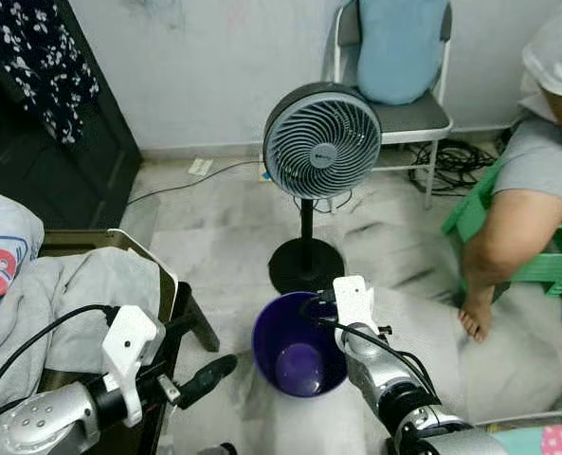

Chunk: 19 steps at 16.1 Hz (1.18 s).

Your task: Clean up the room

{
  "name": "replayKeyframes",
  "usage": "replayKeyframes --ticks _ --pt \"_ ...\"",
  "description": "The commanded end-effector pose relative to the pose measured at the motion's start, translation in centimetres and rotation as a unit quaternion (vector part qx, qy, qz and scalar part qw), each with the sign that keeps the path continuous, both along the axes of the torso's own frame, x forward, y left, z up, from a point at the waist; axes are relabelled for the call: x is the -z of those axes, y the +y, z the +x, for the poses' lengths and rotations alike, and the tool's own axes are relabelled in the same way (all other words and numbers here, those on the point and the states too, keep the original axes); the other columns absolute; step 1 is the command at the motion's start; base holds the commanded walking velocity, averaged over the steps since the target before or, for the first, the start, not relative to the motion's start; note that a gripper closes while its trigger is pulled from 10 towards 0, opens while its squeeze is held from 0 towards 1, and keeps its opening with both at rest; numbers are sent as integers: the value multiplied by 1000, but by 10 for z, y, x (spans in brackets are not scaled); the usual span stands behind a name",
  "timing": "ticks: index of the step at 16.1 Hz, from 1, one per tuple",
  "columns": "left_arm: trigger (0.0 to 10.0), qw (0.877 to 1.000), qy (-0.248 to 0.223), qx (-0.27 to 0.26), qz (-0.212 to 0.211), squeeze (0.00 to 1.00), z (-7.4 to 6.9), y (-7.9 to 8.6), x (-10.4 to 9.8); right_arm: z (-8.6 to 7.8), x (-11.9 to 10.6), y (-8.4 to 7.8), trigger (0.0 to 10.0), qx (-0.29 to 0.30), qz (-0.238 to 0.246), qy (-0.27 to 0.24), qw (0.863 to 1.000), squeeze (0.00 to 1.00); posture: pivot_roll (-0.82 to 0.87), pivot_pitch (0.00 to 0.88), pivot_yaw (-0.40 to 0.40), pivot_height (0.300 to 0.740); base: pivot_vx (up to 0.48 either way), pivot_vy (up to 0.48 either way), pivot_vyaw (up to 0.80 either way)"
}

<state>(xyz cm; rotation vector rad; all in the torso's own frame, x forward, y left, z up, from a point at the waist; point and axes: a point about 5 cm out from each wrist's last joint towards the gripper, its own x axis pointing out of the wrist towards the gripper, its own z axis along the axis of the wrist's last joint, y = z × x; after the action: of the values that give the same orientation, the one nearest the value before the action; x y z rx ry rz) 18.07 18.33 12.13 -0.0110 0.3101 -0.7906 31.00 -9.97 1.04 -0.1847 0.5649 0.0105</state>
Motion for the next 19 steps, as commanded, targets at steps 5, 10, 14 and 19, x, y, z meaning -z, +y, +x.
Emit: replayKeyframes --ticks 5,10,14,19 --pt "10000 1000 5 -8 15 0 -4 4 -5 12 -17 20 10000 -26 7 -38 999 0 85 187 90 740 0 0 0" --pt "10000 1000 5 -7 20 0 0 5 -7 15 -26 40 10000 -48 21 -59 997 0 91 187 99 740 0 0 0" --pt "10000 1000 4 -6 23 0 1 4 -6 12 -23 42 10000 -44 37 -52 997 0 90 184 100 740 0 0 0" --pt "10000 1000 5 -4 24 0 1 3 -5 14 -25 39 10000 -36 42 -62 997 1000 92 181 98 740 0 0 0"
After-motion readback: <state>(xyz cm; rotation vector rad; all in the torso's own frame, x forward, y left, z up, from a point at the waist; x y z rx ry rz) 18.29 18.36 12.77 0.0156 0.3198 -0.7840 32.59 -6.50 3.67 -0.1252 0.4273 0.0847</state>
